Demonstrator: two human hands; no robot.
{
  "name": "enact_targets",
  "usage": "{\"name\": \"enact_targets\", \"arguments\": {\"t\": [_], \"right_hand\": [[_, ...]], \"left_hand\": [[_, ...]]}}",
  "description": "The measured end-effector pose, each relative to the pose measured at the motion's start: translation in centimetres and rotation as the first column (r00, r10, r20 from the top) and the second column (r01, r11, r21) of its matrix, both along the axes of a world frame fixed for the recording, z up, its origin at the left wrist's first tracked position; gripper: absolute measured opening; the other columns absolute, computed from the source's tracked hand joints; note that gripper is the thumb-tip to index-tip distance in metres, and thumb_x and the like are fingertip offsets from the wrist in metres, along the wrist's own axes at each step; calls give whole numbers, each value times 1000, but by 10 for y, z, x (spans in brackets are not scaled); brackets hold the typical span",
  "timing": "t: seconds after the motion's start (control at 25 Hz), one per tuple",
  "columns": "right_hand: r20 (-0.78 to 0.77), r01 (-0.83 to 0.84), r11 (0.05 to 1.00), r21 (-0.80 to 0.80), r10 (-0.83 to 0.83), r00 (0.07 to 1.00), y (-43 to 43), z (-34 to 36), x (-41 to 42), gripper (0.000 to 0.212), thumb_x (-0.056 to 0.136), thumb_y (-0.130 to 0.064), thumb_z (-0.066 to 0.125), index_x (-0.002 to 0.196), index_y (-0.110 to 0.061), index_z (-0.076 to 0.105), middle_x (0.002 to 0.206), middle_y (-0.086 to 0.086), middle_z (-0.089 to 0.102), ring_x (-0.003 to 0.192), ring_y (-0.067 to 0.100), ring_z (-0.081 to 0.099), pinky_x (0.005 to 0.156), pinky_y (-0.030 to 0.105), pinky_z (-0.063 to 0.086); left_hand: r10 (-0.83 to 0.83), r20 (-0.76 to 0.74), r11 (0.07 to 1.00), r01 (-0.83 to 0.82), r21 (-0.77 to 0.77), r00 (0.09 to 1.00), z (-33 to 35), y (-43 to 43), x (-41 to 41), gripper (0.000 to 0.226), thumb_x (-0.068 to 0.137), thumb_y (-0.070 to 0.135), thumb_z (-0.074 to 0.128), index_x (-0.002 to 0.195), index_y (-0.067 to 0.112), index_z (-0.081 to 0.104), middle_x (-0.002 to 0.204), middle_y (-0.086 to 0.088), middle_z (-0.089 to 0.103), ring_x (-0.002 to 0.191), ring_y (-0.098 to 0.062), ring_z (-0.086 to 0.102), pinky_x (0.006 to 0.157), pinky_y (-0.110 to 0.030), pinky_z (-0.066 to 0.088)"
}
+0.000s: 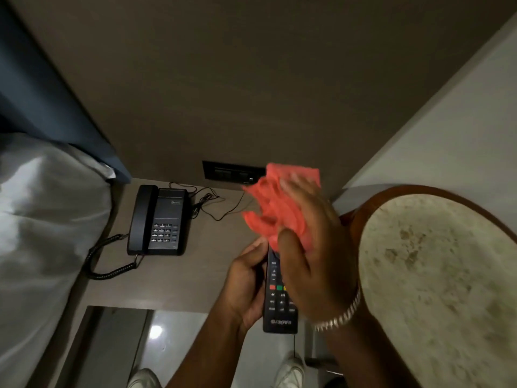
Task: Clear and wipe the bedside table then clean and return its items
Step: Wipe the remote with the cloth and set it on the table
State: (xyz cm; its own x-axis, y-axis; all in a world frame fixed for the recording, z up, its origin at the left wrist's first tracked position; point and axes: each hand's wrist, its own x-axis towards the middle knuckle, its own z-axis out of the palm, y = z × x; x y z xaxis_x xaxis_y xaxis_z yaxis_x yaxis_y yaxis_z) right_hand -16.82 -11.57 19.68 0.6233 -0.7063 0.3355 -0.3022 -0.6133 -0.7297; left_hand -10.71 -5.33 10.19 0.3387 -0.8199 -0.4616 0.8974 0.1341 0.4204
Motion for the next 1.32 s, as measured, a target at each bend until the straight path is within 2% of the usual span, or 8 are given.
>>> {"name": "enact_targets", "arguments": {"t": [0.2,0.32,0.4,0.6,0.8,1.0,1.16,1.32], "right_hand": [[-378,-154,988,-16,136,916,-20,-29,1,49,86,-15,52,135,-20,56,143,1,56,138,17,46,118,37,37],[-318,-175,976,130,209,925,3,-42,-39,49,88,-21,46,136,-24,53,140,-7,57,131,6,51,108,30,48],[-275,-84,974,208,141,951,-18,-96,-77,50,88,-10,50,138,-19,53,143,-5,55,135,8,49,107,32,49],[-149,-36,959,283,82,985,12,-130,-119,45,84,-11,51,128,-2,58,139,8,58,134,25,52,103,47,52],[-209,76,863,499,35,977,-17,-182,-147,55,79,-10,51,134,-17,53,144,-2,54,136,15,49,107,43,48],[-156,60,875,481,18,988,-38,-196,-159,54,82,-30,45,133,-17,54,142,-1,55,133,18,53,103,48,51],[-170,-9,906,424,89,981,-45,-203,-156,52,85,-8,53,137,-10,51,145,5,53,138,23,47,106,47,49],[-142,-112,917,384,178,974,-53,-197,-134,49,91,-14,48,139,-4,48,144,5,54,138,17,47,106,38,50]], "left_hand": [[-17,43,999,15,50,999,-21,-2,1,42,96,10,38,80,11,77,69,-7,73,58,-17,69,53,-26,57],[-45,-79,985,57,162,996,-31,-10,7,49,95,15,34,67,10,74,60,-2,71,52,-10,69,50,-19,55],[-22,-50,966,35,257,998,-82,-46,-11,47,100,27,37,85,1,72,76,-12,72,70,-22,70,70,-29,57],[-125,361,809,-116,577,924,-152,-80,-11,24,95,10,56,76,9,70,69,-11,66,64,-25,62,61,-29,55],[-408,494,565,-212,797,768,-218,-111,-36,16,87,24,69,89,12,78,87,-11,77,75,-21,67,80,-32,56],[-498,602,469,-391,792,624,-233,-129,-39,27,83,29,74,100,9,77,100,-12,78,94,-24,71,76,-17,43],[-613,599,457,-387,801,516,-232,-129,-36,30,82,33,75,101,9,77,99,-15,77,95,-28,71,75,-22,45],[-579,651,504,-412,759,491,-209,-114,-23,27,85,29,71,102,8,74,103,-14,76,99,-28,70,81,-24,45]]}}
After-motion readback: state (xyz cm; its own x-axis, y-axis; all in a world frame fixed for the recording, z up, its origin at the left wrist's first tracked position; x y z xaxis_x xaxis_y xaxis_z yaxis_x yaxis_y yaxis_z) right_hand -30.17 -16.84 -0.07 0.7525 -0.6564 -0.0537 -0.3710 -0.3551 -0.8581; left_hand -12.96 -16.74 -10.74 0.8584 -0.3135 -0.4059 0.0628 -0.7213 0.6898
